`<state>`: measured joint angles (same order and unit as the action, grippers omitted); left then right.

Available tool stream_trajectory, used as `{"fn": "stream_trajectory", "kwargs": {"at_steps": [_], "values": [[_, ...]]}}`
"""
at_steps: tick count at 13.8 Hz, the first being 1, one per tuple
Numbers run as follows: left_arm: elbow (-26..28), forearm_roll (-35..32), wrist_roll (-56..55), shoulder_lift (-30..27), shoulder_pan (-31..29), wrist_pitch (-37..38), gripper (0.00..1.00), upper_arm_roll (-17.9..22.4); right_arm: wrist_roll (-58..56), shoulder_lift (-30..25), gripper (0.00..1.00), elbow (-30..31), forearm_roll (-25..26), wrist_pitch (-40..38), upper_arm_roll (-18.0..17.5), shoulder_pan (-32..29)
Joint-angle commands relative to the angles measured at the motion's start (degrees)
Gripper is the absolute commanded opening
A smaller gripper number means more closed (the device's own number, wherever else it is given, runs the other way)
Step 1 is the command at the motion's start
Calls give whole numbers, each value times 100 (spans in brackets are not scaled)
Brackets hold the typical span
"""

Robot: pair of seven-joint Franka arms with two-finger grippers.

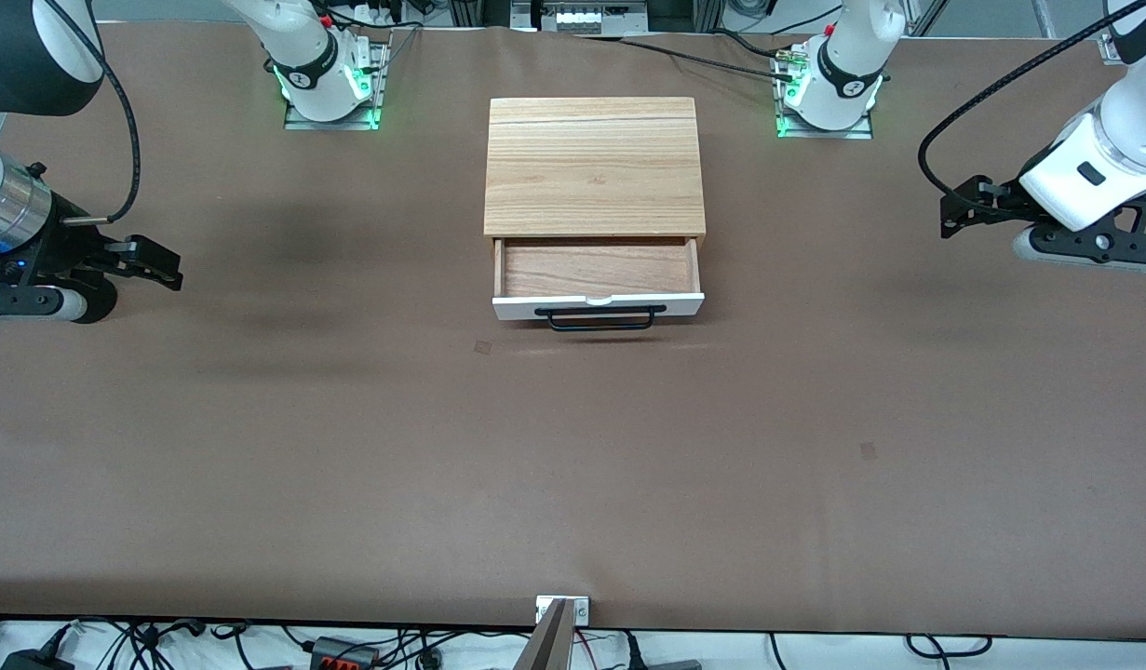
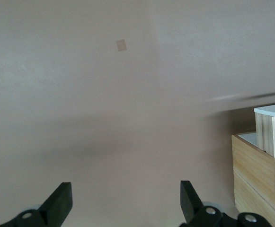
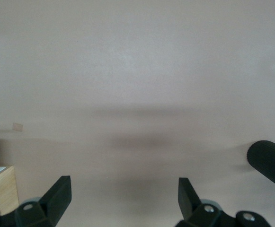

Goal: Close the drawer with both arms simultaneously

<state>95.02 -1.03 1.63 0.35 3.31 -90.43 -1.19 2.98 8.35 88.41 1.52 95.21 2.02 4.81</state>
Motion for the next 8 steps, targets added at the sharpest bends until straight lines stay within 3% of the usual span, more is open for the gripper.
{"fn": "stream_trajectory", "kwargs": {"at_steps": [1,3,8], "values": [[-317,111,171,290,-15,184,100,-5,9,-53,100,36,-81,15,-17,12],[-343,164,188,368,55,184,100,-13,-51,-70,100,28,-81,-20,-8,3],[-317,1111,171,974,117,-403,100,-40,-61,183,100,28,-142,382,-17,160]]}}
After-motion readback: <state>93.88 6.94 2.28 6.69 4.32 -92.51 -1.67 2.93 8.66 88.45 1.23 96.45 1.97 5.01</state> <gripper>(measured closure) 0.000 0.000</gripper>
